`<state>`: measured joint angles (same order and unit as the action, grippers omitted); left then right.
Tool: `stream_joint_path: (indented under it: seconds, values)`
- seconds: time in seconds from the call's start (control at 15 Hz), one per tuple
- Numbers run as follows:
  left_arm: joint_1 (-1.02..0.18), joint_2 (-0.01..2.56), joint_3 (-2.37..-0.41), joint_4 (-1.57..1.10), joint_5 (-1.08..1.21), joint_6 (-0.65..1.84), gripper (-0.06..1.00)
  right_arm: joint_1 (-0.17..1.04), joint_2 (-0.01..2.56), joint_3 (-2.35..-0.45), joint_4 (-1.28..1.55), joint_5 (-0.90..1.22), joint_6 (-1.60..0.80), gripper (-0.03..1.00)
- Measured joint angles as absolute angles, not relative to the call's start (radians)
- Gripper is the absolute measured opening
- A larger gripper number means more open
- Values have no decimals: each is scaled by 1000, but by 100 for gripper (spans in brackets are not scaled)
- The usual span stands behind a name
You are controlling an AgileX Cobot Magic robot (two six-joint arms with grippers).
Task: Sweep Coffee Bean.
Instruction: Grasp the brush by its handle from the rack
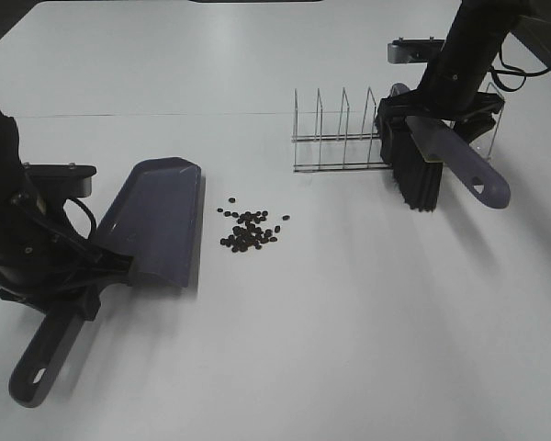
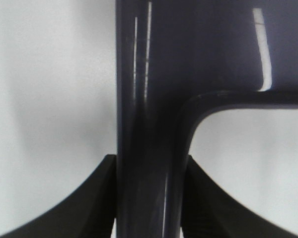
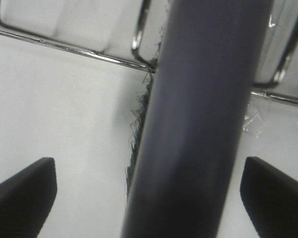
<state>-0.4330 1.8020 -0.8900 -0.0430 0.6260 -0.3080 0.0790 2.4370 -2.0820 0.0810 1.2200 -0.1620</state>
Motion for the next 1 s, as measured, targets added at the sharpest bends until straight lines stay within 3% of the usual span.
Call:
stream_joint_path:
  seconds: [0.4, 0.6, 1.0]
  values:
    - [-433, 1802, -890, -43, 626, -308, 31, 79, 2447, -2082, 97, 1220, -162, 60]
    - [-433, 1802, -890, -43, 626, -308, 31, 78, 2447, -2082, 85, 1220, -153, 36]
    - [-433, 1802, -890, -43, 626, -308, 31, 73, 2447, -2082, 65, 1220, -76, 33]
